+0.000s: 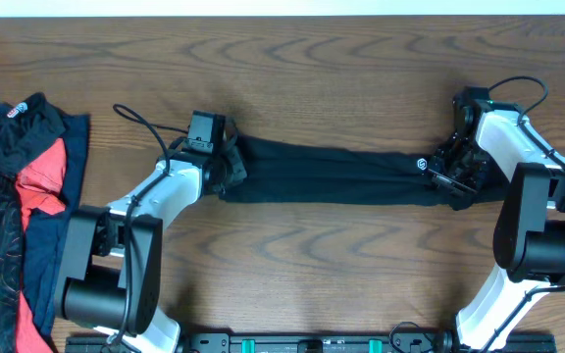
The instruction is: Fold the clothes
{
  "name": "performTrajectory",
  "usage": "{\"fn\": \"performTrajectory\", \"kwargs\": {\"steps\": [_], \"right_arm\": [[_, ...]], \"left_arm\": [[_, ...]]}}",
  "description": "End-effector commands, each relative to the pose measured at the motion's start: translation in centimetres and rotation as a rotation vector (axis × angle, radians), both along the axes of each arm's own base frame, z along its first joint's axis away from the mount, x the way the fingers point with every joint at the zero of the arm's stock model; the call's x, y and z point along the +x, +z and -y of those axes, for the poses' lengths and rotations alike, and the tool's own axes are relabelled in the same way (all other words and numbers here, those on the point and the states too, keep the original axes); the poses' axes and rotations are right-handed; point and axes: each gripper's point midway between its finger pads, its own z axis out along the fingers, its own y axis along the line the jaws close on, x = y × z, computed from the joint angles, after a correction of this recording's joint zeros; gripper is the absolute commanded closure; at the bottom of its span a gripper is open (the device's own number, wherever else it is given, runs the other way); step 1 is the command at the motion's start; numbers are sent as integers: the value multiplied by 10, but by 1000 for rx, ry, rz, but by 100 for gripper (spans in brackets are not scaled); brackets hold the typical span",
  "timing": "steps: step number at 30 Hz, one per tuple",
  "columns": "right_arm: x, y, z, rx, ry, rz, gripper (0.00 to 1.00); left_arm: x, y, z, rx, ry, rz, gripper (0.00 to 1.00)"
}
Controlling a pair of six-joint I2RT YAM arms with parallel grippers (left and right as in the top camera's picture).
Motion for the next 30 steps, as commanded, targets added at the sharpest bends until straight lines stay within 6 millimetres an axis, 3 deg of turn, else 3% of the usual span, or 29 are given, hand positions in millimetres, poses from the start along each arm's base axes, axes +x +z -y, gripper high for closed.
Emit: {"fn": "performTrajectory", "kwargs": {"steps": [1,8,10,11,12,14,17,22,30], "right_arm": [[-50,-38,11,-36,-30,-199,75],[-51,-38,11,-36,-30,-203,72],[-52,-38,11,-35,-30,-206,66],[-52,-38,11,-36,-29,-206,55],[-51,-38,11,-36,-29,-204,33],[-47,-39,12,-37,-26,-187,1],[-34,-41,14,-49,-27,-136,1],[-10,-34,24,-57,-62,-63,1],[12,-18,83,-256,-110,8,1]], "left_arm": [[-49,-37,-15,61,22,-196,76],[-83,-52,-16,39,59,-300,77],[-91,-56,-18,43,69,-320,77],[-94,-58,-19,44,69,-324,77],[-94,-59,-19,44,68,-319,76],[-91,-59,-19,46,69,-304,71],[-85,-59,-18,40,69,-282,64],[-86,-59,-18,43,69,-284,62],[-87,-59,-19,50,39,-280,61]]}}
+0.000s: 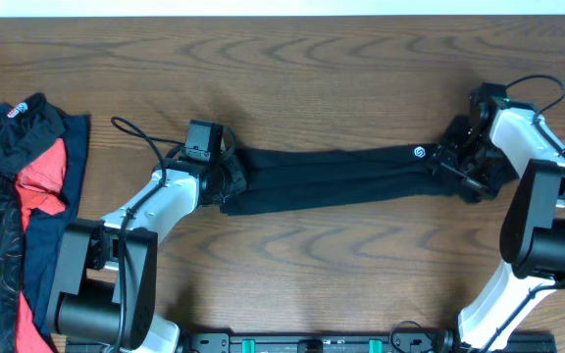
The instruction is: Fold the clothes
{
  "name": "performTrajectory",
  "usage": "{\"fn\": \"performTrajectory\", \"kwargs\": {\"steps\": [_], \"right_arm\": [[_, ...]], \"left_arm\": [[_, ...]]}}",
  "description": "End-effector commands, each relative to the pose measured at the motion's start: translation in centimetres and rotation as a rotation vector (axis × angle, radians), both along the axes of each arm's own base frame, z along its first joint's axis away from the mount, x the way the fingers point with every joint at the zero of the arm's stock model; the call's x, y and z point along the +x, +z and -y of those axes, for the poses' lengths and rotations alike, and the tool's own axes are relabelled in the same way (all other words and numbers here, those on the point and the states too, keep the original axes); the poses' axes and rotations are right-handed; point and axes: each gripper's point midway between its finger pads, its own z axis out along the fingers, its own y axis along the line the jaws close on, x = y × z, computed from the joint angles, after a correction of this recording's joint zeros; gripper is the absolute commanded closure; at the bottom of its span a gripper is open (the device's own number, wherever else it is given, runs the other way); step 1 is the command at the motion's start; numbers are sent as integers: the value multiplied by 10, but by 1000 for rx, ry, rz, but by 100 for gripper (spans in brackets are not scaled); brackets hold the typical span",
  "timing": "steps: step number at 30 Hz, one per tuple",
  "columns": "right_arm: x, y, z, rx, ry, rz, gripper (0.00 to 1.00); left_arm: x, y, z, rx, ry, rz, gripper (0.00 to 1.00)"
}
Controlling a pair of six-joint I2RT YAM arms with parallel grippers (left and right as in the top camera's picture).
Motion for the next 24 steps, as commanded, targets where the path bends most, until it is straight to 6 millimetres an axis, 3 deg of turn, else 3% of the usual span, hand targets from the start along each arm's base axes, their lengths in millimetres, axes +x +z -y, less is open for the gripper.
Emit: {"fn": "performTrajectory", "kwargs": {"steps": [1,9,15,24], "right_arm": [[-9,-20,57,-244,-54,-66,1],[10,-15,83,-342,33,-3,1],[31,-21,53,-166,336,57,1],[16,-15,16,-14,218,44,1]], "left_arm": [[-63,-56,-24,110,-4,-232,61],[-64,-57,-24,115,-11,-233,57],[-64,-57,-24,118,-25,-229,56],[-64,-57,-24,118,-25,-228,55]]}}
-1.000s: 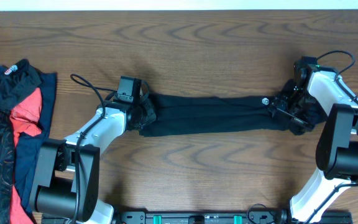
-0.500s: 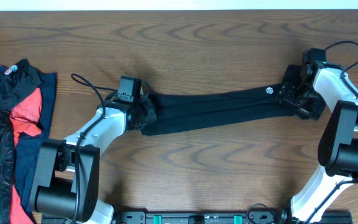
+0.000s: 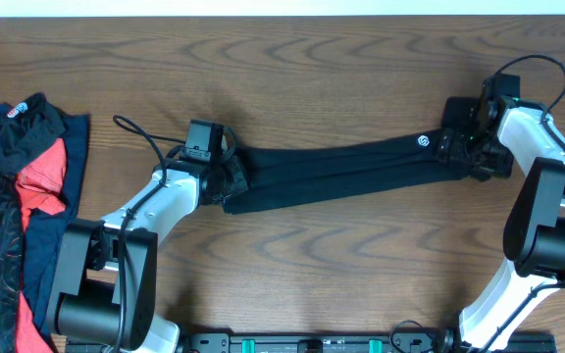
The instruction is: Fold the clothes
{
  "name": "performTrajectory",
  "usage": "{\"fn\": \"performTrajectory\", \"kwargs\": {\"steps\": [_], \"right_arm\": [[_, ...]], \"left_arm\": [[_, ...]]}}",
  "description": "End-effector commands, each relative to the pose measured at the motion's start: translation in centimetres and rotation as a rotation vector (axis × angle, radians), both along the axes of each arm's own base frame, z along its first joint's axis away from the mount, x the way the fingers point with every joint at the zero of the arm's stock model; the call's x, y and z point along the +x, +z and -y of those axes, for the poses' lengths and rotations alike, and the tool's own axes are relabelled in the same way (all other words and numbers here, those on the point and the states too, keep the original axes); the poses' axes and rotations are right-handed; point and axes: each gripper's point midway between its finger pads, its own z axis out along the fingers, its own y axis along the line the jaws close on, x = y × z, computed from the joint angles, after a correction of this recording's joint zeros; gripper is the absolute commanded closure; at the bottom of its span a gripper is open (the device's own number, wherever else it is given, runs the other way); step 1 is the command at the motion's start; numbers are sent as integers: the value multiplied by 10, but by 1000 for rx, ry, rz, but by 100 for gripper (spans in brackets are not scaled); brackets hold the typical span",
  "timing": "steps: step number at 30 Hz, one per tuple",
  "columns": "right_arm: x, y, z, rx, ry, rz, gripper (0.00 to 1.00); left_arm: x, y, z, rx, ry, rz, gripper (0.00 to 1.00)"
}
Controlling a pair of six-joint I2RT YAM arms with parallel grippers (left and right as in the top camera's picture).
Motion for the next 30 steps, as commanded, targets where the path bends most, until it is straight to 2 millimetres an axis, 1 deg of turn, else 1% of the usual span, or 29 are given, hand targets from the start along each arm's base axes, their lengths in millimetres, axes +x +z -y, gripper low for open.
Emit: {"fn": "performTrajectory", "kwargs": {"steps": [1,2,3,5,6,8,10,12,14,15,16,17,18,20,22,24,26,28,30], "right_arm": [[-19,-17,-5,21,-55,-86,1],[-23,-16,-7,20,-64,-102,1],[-24,-16,-7,9,-61,-108,1],[-24,-12,1,-62,-71,-108,1],[-22,-8,7,-112,-84,-100,1],[-15,4,14,-157,-88,-67,1],[-3,23,16,-164,-93,-14,1],[10,50,18,-170,-97,44,1],[21,83,19,-176,-97,107,1],[29,106,18,-173,-84,152,1],[32,122,18,-172,-81,180,1],[35,140,18,-171,-80,212,1],[37,155,17,-167,-80,236,1],[38,185,11,-139,-74,286,1],[38,210,2,-98,-60,332,1],[36,226,-6,-80,-48,363,1],[33,237,-12,-77,-34,386,1],[30,243,-19,-75,-19,394,1],[26,243,-26,-68,-2,383,1]], "left_arm": [[-64,-58,-26,123,9,-236,54],[-64,-58,-26,123,9,-236,49],[-64,-58,-26,123,9,-236,48],[-64,-58,-26,123,9,-236,47],[-64,-58,-26,123,9,-236,47],[-64,-58,-26,123,9,-236,47],[-64,-58,-26,123,9,-237,47],[-64,-58,-26,123,9,-237,47],[-64,-58,-26,123,9,-237,46],[-64,-58,-26,123,9,-237,46],[-64,-58,-26,123,9,-237,46],[-64,-58,-26,123,9,-237,39],[-64,-58,-26,123,9,-236,36],[-64,-57,-24,109,6,-238,33],[-60,-54,-12,43,-8,-226,26],[-52,-48,-1,-21,-23,-199,23],[-40,-38,15,-105,-46,-165,20],[-29,-25,28,-180,-65,-131,17],[-20,-12,38,-241,-65,-103,13]]}}
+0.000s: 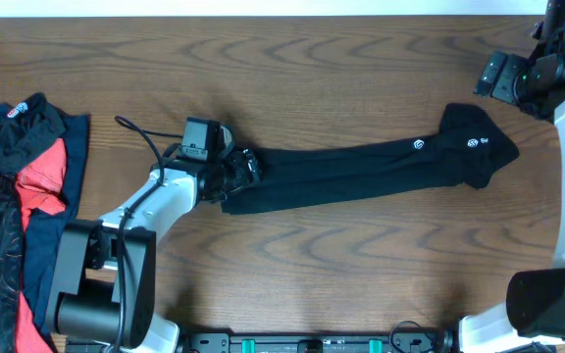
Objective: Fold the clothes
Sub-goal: 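Release the right end and raise the right gripper to the far right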
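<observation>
A long black garment (361, 169) lies stretched across the table, with small white logos near its right end (474, 145). My left gripper (243, 169) rests on its left end, and its fingers look spread over the cloth. My right gripper (498, 74) is raised at the far right corner, apart from the garment, with nothing in it.
A pile of other clothes (13, 206), black, red and blue, lies at the left edge of the wooden table (312, 265). Both arm bases stand at the front edge.
My right gripper let go of the garment's right end and moved up to the far right corner. The right end now lies flat. My left gripper shifted slightly right and looks opened.
Both grippers held the black garment's ends, stretched between them near the table's middle. The right one was then farther right and farther back at each moment, pulling the cloth longer and slanted. Now the right end lies released on the table.
</observation>
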{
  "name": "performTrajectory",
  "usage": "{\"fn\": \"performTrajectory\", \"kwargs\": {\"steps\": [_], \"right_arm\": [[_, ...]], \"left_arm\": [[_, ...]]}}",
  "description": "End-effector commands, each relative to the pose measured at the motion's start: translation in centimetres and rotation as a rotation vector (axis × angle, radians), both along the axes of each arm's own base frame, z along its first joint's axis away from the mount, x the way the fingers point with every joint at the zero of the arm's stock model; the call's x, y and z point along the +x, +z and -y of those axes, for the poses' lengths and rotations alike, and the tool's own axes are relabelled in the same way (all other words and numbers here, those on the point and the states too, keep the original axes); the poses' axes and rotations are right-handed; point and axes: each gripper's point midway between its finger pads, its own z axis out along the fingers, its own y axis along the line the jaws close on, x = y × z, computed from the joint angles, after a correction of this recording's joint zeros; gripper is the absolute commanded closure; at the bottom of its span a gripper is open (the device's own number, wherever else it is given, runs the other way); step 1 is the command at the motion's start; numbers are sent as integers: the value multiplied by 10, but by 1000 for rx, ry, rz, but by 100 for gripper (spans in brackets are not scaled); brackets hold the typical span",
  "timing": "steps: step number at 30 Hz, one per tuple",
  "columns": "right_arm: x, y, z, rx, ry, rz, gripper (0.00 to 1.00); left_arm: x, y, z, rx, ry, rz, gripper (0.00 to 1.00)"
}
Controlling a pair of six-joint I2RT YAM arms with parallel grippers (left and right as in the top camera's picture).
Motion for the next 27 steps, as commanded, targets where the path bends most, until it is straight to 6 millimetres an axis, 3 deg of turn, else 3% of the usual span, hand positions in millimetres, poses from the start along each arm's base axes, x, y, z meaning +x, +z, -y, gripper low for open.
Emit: {"fn": "performTrajectory", "kwargs": {"steps": [1,5,7,14,19,22,27], "right_arm": [[-2,-5,-20,25,51,-29,1],[-11,-10,-33,16,102,-80,1],[-13,-11,-37,12,114,-89,1],[-20,-14,-40,19,121,-124,1],[-26,-16,-40,21,121,-148,1],[-30,-18,-41,23,123,-167,1],[-35,-19,-45,24,133,-187,1]], "left_arm": [[-25,-20,20,-129,-27,-135,13],[-7,22,33,-299,-66,-21,8],[1,39,29,-301,-48,29,0],[5,94,5,-209,28,187,2],[-11,83,-36,18,157,144,2],[-24,67,-41,60,137,71,2],[-29,41,-44,100,107,-1,2]]}}
